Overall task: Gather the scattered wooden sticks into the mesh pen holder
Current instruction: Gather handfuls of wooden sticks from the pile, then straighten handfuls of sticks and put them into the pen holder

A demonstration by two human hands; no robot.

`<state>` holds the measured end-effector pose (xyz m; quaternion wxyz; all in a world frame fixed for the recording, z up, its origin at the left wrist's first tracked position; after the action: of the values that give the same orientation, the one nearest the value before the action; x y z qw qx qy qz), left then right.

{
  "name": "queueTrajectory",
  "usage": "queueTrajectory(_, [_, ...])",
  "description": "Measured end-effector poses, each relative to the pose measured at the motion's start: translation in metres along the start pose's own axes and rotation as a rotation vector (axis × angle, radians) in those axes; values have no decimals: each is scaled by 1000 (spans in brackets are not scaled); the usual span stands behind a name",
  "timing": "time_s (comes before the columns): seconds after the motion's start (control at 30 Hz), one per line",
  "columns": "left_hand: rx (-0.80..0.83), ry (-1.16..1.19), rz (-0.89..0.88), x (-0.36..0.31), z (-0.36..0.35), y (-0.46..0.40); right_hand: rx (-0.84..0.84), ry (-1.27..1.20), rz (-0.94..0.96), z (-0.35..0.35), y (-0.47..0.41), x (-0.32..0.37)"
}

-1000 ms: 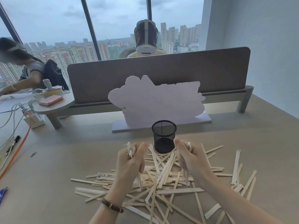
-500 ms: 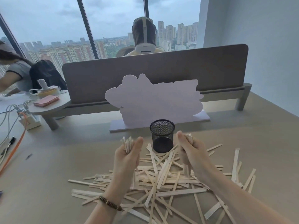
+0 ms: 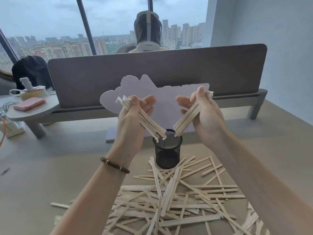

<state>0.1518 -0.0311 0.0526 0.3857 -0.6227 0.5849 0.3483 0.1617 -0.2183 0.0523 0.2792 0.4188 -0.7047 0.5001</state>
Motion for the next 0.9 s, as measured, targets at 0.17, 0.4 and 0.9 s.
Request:
queueTrajectory(0.17, [-7, -100, 57, 24, 1, -23, 32, 105, -134, 4, -4, -29])
queueTrajectory(0.4, [-78, -399, 155, 51, 8, -38, 148, 348, -265, 8, -4, -53])
queueTrajectory(0.9, [-38, -544, 301, 72, 20, -38, 225, 339, -340, 16, -3, -88])
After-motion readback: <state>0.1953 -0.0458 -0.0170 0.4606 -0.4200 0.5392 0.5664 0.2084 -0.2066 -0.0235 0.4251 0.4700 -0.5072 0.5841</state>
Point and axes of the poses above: each hand's wrist, its own y-axis away from the middle knuckle, its own z-axis out of the back of the hand, x = y × z, the point moved 8 cm from there along -y, towards the middle knuckle, and after that the axes turned 15 degrees about z, right-handed, at the moved point
